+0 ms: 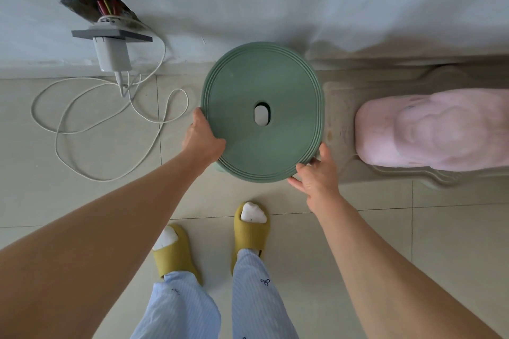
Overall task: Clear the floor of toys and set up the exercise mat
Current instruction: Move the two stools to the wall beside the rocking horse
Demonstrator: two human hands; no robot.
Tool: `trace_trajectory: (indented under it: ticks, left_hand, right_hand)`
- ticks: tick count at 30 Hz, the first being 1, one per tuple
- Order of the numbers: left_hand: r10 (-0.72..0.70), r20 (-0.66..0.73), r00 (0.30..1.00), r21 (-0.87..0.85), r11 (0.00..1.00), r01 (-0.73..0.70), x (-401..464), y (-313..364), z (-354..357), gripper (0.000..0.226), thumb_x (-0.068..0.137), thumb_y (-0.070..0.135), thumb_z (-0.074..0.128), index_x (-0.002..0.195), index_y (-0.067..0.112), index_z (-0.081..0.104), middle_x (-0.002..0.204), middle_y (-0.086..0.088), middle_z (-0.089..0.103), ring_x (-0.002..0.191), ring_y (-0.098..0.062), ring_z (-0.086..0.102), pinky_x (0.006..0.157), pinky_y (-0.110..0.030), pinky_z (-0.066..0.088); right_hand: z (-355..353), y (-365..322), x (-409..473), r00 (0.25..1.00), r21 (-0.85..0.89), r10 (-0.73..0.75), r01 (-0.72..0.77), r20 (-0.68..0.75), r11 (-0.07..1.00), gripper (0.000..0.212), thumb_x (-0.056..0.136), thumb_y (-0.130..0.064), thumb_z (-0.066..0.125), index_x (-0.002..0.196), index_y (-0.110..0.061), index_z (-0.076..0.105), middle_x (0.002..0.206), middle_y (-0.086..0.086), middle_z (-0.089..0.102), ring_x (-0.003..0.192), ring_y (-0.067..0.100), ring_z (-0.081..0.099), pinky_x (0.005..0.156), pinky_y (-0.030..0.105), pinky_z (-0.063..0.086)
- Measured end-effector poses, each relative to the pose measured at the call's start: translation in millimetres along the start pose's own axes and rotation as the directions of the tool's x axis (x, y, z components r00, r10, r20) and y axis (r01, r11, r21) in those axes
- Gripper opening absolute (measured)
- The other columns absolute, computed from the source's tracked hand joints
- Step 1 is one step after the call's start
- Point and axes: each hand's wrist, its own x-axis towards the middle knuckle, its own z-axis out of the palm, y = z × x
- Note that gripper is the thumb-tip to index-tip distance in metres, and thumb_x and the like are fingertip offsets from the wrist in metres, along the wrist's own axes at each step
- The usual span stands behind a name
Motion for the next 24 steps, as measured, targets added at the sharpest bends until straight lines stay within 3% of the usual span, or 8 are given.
trace_trajectory:
  ticks: [8,11,14,17,20,24]
  left_hand:
    - [-0.005,0.014,1.0,-0.008,1.0,0.005,4.0,9.2,4.8,0.047,0.077,-0.001,0.052,0.119,0.007,0.031,0.104,-0.019,0.052,0.099,-0.043,0.056,0.08,-0.055,0.052]
    - [-0.013,0.018,1.0,0.047,0.999,0.012,5.4,10.3,3.3,0.048,0.078,0.001,0.054,0.119,0.007,0.03,0.097,-0.015,0.049,0.096,-0.042,0.057,0.077,-0.049,0.053]
    - [-0.012,0.059,0.998,0.073,0.997,0.007,3.6,12.7,-1.9,0.054,0.079,0.002,0.056,0.124,0.004,0.027,0.104,-0.021,0.052,0.099,-0.043,0.056,0.08,-0.051,0.052]
    - [0.037,0.088,0.995,0.09,0.995,-0.045,-4.3,15.5,-8.6,0.064,0.079,0.005,0.058,0.132,0.006,0.023,0.109,-0.021,0.052,0.102,-0.042,0.056,0.076,-0.046,0.051]
    - [0.198,0.038,0.98,0.126,0.971,-0.201,-21.7,19.5,-16.0,0.082,0.078,0.008,0.058,0.145,0.017,0.012,0.126,-0.017,0.045,0.111,-0.037,0.049,0.084,-0.044,0.048]
    - [0.277,-0.045,0.96,0.095,0.958,-0.272,-52.7,24.1,-31.9,0.086,0.083,0.013,0.059,0.148,0.021,0.004,0.147,-0.011,0.032,0.13,-0.029,0.039,0.1,-0.042,0.037]
  right_hand:
    - [0.7,-6.9,4.7,0.998,-0.027,-0.045,0.043,-0.043,0.999,0.056,0.086,0.012,0.042,0.124,-0.028,0.048,0.112,-0.005,0.056,0.085,0.005,0.055,0.052,0.022,0.052]
    - [0.6,-7.8,4.6,0.998,-0.055,-0.06,0.059,-0.026,0.997,0.054,0.085,0.013,0.041,0.117,-0.03,0.051,0.106,-0.006,0.058,0.083,0.002,0.056,0.051,0.021,0.053]
    - [0.6,-7.7,3.8,0.998,-0.048,-0.065,0.063,-0.023,0.997,0.055,0.084,0.015,0.039,0.113,-0.03,0.051,0.098,-0.01,0.058,0.079,0.001,0.055,0.047,0.019,0.053]
    - [-1.2,-9.8,-1.8,0.998,-0.071,-0.067,0.067,-0.009,0.995,0.054,0.086,0.012,0.042,0.126,-0.025,0.048,0.111,-0.006,0.057,0.084,0.002,0.056,0.055,0.022,0.056]
    - [-6.8,-14.7,-15.7,0.996,-0.119,-0.083,0.077,-0.044,0.99,0.064,0.09,0.005,0.044,0.141,-0.03,0.032,0.119,-0.01,0.049,0.11,0.019,0.055,0.084,0.04,0.054]
    - [-17.2,-27.0,-53.2,0.989,-0.077,-0.12,0.113,-0.088,0.991,0.065,0.092,-0.005,0.049,0.146,-0.028,0.021,0.149,0.006,0.03,0.123,0.016,0.044,0.085,0.034,0.049]
